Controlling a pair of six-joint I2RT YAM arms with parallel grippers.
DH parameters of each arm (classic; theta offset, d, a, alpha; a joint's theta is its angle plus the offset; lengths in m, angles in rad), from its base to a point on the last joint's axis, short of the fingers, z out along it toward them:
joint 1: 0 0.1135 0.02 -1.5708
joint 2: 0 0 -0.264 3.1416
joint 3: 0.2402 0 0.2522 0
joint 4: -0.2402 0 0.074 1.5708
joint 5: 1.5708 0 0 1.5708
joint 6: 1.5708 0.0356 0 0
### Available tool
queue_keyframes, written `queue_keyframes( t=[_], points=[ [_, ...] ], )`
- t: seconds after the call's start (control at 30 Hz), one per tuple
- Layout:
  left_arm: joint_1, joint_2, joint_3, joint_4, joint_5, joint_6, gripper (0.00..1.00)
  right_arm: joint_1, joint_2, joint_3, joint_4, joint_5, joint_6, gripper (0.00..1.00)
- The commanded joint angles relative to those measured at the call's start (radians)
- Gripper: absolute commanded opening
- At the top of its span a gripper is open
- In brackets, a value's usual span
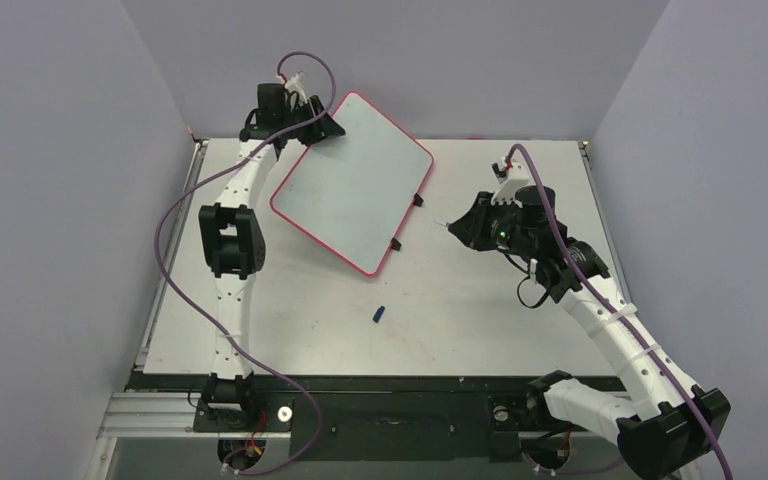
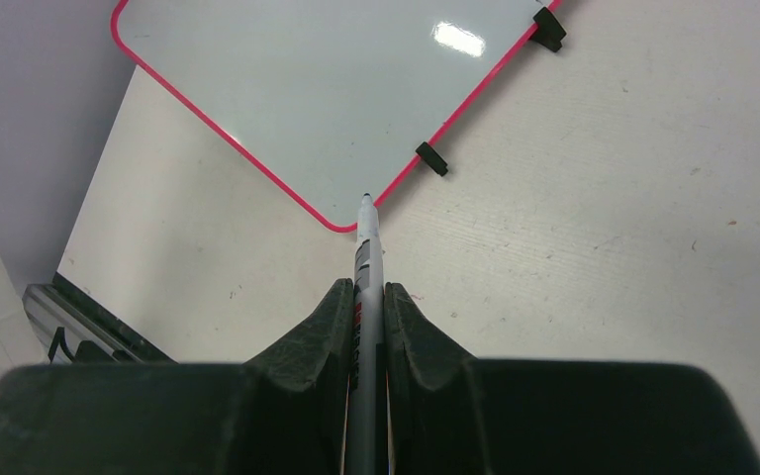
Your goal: Write a sentence on the whiteboard
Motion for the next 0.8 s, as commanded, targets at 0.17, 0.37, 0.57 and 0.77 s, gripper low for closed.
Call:
queue_keyframes(
  t=[0.17, 0.37, 0.57, 0.77],
  points=[
    [-0.056, 0.037, 0.097, 0.049, 0.118, 0.03, 0.27, -0.006, -0.016, -0.013, 0.01, 0.016, -0.012, 0.0],
    [-0.097, 0.045, 0.114, 0.027, 0.148, 0.05, 0.24, -0.006, -0.022, -0.019, 0.007, 0.015, -0.009, 0.0],
    [-0.15, 0.052, 0.127, 0.008, 0.175, 0.069, 0.22, -0.006, -0.027, -0.023, 0.009, 0.011, -0.005, 0.0],
    [-0.224, 0.055, 0.136, -0.012, 0.191, 0.09, 0.21, -0.005, -0.029, -0.029, 0.01, 0.009, -0.002, 0.0]
  ],
)
